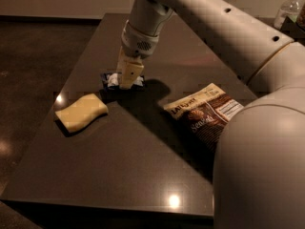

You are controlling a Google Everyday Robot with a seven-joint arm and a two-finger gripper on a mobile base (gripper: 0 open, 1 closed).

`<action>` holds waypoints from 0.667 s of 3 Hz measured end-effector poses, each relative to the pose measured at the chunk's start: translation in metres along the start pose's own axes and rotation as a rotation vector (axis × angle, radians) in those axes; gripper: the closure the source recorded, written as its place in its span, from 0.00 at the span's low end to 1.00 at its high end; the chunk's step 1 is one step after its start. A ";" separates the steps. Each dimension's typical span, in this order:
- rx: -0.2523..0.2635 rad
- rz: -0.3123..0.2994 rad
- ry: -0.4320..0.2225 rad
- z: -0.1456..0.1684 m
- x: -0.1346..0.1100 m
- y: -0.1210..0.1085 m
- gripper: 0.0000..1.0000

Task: Move rxbar blueberry near sponge

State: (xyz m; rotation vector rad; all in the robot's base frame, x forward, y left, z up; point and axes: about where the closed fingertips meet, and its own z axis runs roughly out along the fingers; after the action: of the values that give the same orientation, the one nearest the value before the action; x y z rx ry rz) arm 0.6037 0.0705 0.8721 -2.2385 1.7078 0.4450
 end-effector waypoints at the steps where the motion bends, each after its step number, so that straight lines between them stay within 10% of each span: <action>1: -0.037 -0.045 -0.038 0.009 -0.026 0.009 0.61; 2: -0.053 -0.070 -0.072 0.015 -0.041 0.016 0.38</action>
Offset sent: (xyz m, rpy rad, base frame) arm -0.0438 0.0500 0.0064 0.0893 0.0588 0.1294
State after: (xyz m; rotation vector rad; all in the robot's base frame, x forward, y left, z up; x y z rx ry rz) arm 0.5771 0.1089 0.8747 -2.2826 1.5948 0.5538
